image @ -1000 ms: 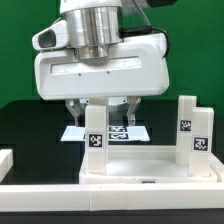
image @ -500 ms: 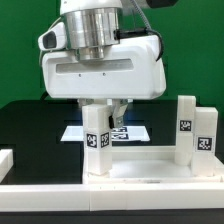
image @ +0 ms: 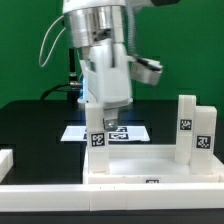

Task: Assemble desk

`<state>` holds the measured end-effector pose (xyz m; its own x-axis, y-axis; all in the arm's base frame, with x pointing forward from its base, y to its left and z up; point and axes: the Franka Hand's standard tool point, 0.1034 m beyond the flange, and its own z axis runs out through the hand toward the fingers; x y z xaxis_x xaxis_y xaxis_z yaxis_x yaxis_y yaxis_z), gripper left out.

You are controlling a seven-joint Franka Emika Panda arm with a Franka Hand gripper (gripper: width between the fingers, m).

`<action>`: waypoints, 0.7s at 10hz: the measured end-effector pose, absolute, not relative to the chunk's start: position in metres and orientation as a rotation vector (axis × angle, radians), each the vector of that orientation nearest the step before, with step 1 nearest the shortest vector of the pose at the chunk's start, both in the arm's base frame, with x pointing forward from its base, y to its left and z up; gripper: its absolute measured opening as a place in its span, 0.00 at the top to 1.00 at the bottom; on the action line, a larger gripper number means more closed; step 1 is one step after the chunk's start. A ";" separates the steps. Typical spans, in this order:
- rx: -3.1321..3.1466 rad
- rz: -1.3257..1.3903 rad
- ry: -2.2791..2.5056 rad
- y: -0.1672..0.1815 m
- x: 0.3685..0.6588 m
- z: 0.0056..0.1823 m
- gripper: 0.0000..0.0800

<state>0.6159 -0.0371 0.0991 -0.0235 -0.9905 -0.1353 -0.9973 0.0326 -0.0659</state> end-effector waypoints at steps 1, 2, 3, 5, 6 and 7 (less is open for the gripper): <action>-1.976 0.072 2.241 -0.039 0.617 0.098 0.64; -1.978 0.063 2.235 -0.039 0.617 0.098 0.64; -2.007 0.061 2.208 -0.038 0.617 0.098 0.64; -2.336 0.062 1.859 -0.039 0.615 0.099 0.42; -2.530 0.115 1.580 -0.038 0.611 0.101 0.25; -2.583 0.139 1.480 -0.039 0.608 0.102 0.25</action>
Offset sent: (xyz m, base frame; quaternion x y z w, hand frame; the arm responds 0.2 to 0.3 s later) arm 0.0000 0.0000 0.0000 0.0000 0.0000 0.0000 1.0000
